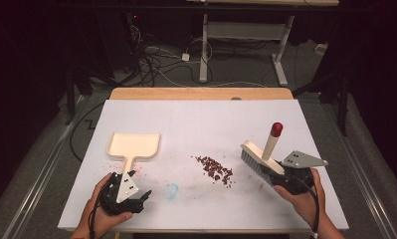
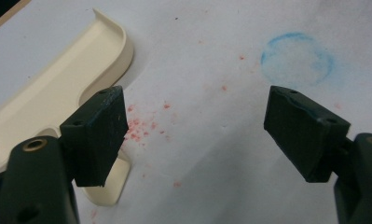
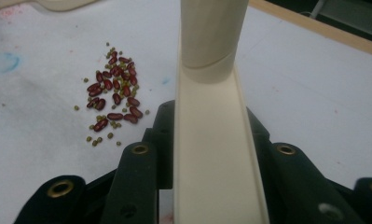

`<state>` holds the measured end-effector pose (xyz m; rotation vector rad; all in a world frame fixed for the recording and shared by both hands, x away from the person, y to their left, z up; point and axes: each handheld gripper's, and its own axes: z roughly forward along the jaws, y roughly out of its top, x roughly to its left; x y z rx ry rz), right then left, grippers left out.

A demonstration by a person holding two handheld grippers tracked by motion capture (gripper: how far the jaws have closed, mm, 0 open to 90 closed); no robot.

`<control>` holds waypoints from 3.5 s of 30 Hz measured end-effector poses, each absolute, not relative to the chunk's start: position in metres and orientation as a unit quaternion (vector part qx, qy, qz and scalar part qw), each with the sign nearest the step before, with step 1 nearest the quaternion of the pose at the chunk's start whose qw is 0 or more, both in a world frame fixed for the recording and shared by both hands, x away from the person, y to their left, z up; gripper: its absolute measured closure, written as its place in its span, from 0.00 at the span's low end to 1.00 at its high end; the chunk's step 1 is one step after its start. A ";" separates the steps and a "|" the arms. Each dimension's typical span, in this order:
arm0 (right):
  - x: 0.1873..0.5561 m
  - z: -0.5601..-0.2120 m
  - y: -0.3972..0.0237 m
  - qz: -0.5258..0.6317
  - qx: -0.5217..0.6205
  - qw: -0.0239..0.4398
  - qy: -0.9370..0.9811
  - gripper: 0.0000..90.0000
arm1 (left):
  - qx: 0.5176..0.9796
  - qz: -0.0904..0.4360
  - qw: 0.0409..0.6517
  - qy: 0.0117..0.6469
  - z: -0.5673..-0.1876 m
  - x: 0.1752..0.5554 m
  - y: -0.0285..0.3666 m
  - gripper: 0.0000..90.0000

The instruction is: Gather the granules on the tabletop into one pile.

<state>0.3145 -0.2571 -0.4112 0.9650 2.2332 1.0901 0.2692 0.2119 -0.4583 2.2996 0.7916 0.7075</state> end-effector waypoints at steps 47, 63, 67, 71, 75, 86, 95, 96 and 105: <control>0.272 -0.435 -0.276 0.426 0.259 0.138 0.856 0.75 | 0.870 0.258 0.298 0.296 -0.460 0.269 0.213 0.23; 0.312 -0.438 -0.225 0.439 0.245 0.150 0.851 0.75 | 0.874 0.249 0.295 0.296 -0.463 0.274 0.210 0.23; 0.322 -0.435 -0.218 0.446 0.247 0.157 0.846 0.75 | 0.875 0.248 0.292 0.295 -0.463 0.273 0.209 0.23; 0.330 -0.434 -0.214 0.454 0.256 0.163 0.838 0.75 | 0.875 0.247 0.292 0.296 -0.464 0.273 0.208 0.23; 0.332 -0.429 -0.217 0.468 0.263 0.173 0.826 0.75 | 0.875 0.248 0.292 0.295 -0.464 0.273 0.209 0.23; 0.305 -0.416 -0.253 0.458 0.265 0.166 0.832 0.75 | 0.873 0.251 0.296 0.296 -0.462 0.271 0.212 0.23; 0.282 -0.429 -0.245 0.439 0.232 0.128 0.859 0.75 | 0.875 0.249 0.296 0.292 -0.462 0.272 0.209 0.23; 0.283 -0.431 -0.242 0.441 0.231 0.128 0.858 0.75 | 0.875 0.248 0.296 0.291 -0.461 0.273 0.208 0.23; 0.311 -0.436 -0.206 0.463 0.239 0.139 0.842 0.75 | 0.877 0.246 0.295 0.289 -0.463 0.274 0.207 0.23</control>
